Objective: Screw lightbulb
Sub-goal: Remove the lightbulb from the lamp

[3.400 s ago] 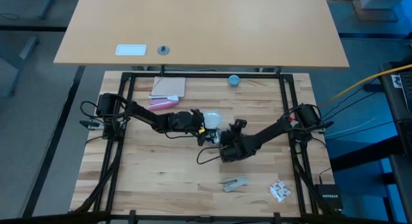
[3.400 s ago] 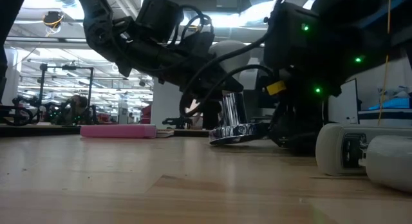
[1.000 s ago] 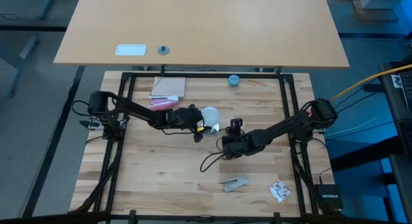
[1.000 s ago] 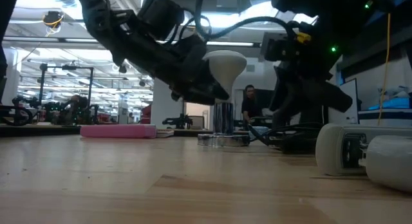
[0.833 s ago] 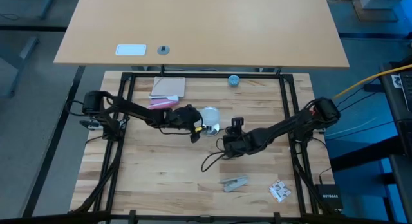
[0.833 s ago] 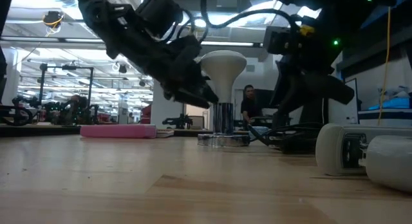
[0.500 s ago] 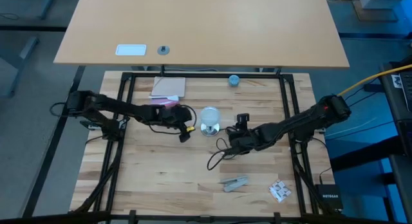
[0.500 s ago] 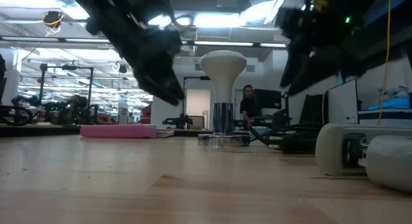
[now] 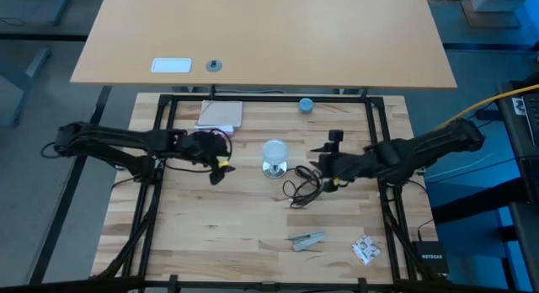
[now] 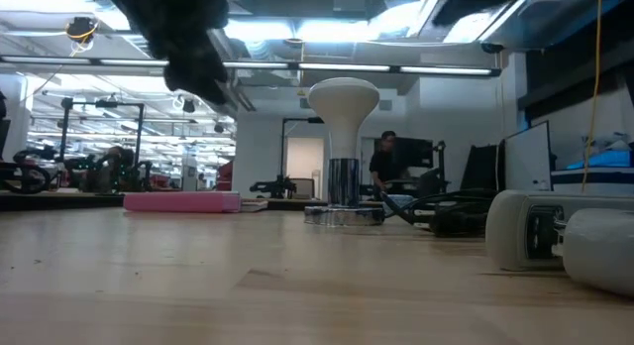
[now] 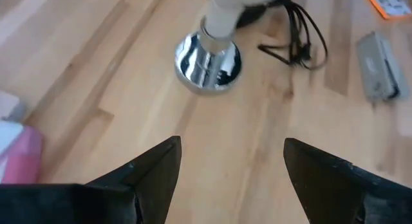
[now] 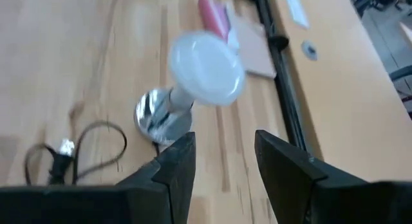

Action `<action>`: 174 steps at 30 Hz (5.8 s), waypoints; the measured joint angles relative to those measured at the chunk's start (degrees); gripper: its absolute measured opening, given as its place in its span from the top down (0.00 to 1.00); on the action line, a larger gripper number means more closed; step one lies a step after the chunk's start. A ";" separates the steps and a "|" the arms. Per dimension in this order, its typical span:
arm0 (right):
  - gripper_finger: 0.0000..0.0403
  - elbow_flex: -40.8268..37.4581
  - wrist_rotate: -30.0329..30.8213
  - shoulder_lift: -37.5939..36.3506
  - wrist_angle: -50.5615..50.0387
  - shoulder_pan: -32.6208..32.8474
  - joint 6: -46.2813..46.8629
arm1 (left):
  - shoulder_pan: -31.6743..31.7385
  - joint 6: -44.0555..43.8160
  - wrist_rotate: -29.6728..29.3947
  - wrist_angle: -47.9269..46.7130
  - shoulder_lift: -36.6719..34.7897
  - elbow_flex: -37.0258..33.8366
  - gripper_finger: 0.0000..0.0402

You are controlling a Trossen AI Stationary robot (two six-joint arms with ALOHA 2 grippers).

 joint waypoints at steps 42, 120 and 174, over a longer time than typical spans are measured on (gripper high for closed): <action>0.59 -17.25 -4.71 -13.46 13.80 0.01 -10.25 | -11.68 -8.67 -11.29 -0.80 -18.90 -7.90 0.34; 0.59 -43.72 -6.27 12.70 83.02 -7.93 6.29 | -11.49 -11.38 -21.27 65.45 12.13 -27.69 0.34; 0.46 -43.00 -11.45 43.04 121.38 -13.60 1.00 | -11.51 -8.39 -21.27 65.01 12.13 -27.69 0.34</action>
